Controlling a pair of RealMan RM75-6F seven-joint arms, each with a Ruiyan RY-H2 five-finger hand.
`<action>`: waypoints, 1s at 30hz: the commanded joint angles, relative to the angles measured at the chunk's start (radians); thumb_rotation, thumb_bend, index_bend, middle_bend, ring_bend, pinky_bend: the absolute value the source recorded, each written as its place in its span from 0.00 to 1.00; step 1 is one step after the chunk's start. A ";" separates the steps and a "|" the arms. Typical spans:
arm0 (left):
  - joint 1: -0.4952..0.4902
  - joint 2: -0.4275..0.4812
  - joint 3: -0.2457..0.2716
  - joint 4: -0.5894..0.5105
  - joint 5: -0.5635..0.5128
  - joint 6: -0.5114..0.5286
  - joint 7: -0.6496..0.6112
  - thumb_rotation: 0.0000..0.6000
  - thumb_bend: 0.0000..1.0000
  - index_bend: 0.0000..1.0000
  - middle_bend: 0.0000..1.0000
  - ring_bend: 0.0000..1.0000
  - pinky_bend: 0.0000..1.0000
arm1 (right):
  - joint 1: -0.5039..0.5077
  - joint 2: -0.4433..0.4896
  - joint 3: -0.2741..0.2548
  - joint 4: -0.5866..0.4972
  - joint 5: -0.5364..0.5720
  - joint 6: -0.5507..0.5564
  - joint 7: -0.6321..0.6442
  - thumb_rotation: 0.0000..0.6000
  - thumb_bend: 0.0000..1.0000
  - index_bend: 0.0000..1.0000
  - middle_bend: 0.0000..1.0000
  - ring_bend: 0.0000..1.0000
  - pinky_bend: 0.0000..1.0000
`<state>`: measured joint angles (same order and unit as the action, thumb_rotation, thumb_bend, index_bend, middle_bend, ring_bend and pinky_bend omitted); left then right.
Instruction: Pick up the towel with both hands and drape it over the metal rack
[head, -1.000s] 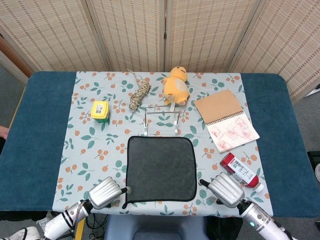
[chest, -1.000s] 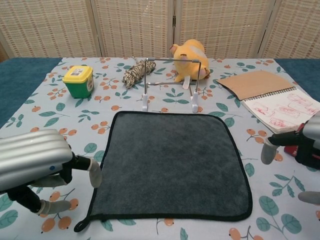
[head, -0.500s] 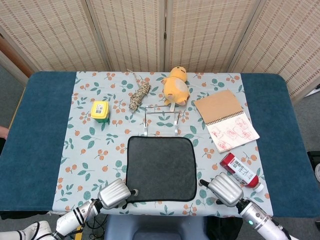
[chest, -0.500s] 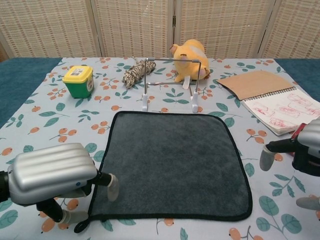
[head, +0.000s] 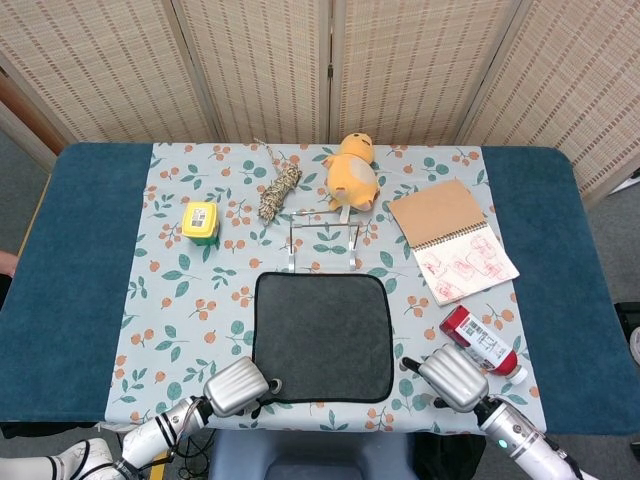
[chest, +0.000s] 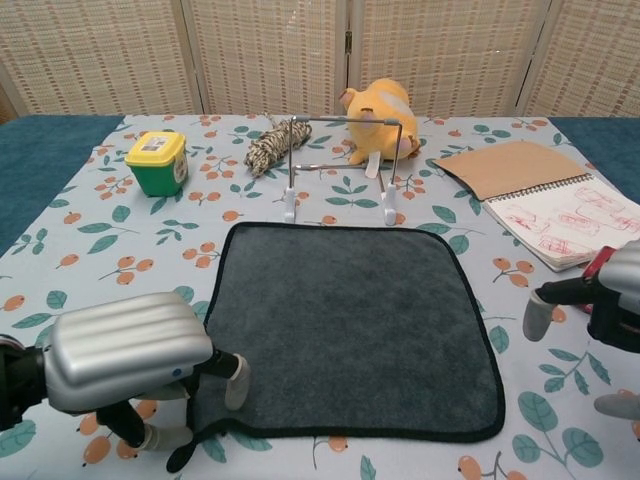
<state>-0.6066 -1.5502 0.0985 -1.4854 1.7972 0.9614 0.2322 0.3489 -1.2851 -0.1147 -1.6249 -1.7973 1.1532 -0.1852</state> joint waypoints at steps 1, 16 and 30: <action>-0.005 -0.007 -0.002 0.003 -0.007 -0.001 -0.005 1.00 0.28 0.44 0.99 0.92 1.00 | 0.000 -0.002 -0.001 0.002 0.003 0.003 0.004 1.00 0.15 0.38 0.95 0.91 1.00; -0.021 -0.026 0.005 0.024 -0.030 0.021 -0.036 1.00 0.37 0.53 1.00 0.92 1.00 | 0.030 -0.067 -0.008 0.042 -0.006 -0.026 0.002 1.00 0.15 0.39 0.95 0.91 1.00; -0.027 -0.026 0.015 0.018 -0.041 0.037 -0.045 1.00 0.37 0.53 1.00 0.92 1.00 | 0.064 -0.178 -0.001 0.129 -0.023 -0.043 -0.040 1.00 0.15 0.40 0.95 0.91 1.00</action>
<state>-0.6331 -1.5758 0.1138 -1.4676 1.7566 0.9981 0.1878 0.4097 -1.4574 -0.1169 -1.5017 -1.8198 1.1108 -0.2232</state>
